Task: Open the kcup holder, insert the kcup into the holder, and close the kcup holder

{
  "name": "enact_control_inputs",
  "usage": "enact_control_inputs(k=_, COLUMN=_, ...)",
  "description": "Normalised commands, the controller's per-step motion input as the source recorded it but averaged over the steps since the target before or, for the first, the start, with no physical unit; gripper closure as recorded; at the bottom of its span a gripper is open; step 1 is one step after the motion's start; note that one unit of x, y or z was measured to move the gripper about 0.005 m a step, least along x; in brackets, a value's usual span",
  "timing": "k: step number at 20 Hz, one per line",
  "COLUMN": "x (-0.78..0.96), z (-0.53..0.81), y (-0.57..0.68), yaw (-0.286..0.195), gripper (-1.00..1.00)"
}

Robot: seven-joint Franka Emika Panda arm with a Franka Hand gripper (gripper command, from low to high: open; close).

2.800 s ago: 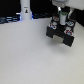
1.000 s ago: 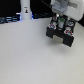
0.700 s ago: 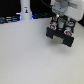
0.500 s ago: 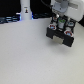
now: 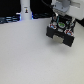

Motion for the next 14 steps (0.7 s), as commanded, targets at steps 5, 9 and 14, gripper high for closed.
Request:
enact_control_inputs(k=5, x=0.28, z=0.59, y=-0.29, yaw=0.108, gripper=-1.00)
enact_control_inputs(k=9, x=0.46, z=0.38, y=-0.44, yaw=0.075, gripper=-1.00)
enact_control_inputs(k=14, x=0.51, z=0.27, y=-0.40, yaw=0.051, gripper=-1.00)
